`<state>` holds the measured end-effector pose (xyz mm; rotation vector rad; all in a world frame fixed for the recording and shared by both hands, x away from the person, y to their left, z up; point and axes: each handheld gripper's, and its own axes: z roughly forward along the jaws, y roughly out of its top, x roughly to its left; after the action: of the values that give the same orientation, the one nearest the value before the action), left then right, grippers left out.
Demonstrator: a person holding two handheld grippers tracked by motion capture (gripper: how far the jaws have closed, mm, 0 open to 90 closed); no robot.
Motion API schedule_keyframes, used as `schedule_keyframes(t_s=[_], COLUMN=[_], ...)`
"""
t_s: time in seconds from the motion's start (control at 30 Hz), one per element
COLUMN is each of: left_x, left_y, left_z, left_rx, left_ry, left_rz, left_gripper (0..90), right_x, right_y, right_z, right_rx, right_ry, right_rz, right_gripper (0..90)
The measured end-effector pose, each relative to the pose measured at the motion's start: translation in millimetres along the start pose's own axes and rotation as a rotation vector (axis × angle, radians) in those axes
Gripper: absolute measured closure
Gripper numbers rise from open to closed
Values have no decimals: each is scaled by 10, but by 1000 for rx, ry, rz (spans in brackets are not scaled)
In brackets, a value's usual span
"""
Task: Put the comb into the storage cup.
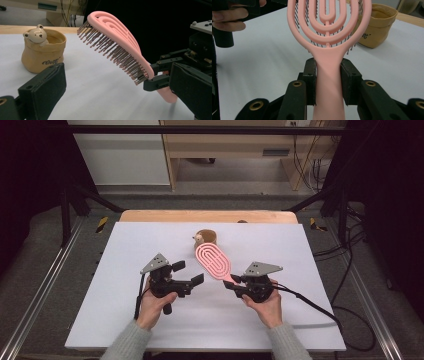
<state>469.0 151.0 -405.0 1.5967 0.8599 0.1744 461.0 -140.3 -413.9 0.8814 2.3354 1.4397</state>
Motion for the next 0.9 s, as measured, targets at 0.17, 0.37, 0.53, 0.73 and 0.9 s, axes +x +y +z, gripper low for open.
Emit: schedule_keyframes(t_s=[0.17, 0.37, 0.53, 0.73, 0.9], left_x=[-13, -18, -26, -49, -67], left_y=[-3, -8, -6, 6, 6], left_z=[34, 81, 106, 151, 201], left_rx=[-12, -25, -30, -32, -25], left_ry=[-2, 6, 8, 9, 9], left_rz=[-20, -46, -52, -52, -55], left_gripper=[12, 12, 13, 13, 24], right_x=[4, 10, 19, 26, 43], right_y=[1, 2, 3, 4, 12], right_z=[2, 6, 9, 11, 13], right_rx=[0, -1, -1, -3, -4], right_ry=[1, 4, 6, 7, 10], right_rz=[-1, -2, -3, -5, -12], right_gripper=[693, 693, 693, 693, 693])
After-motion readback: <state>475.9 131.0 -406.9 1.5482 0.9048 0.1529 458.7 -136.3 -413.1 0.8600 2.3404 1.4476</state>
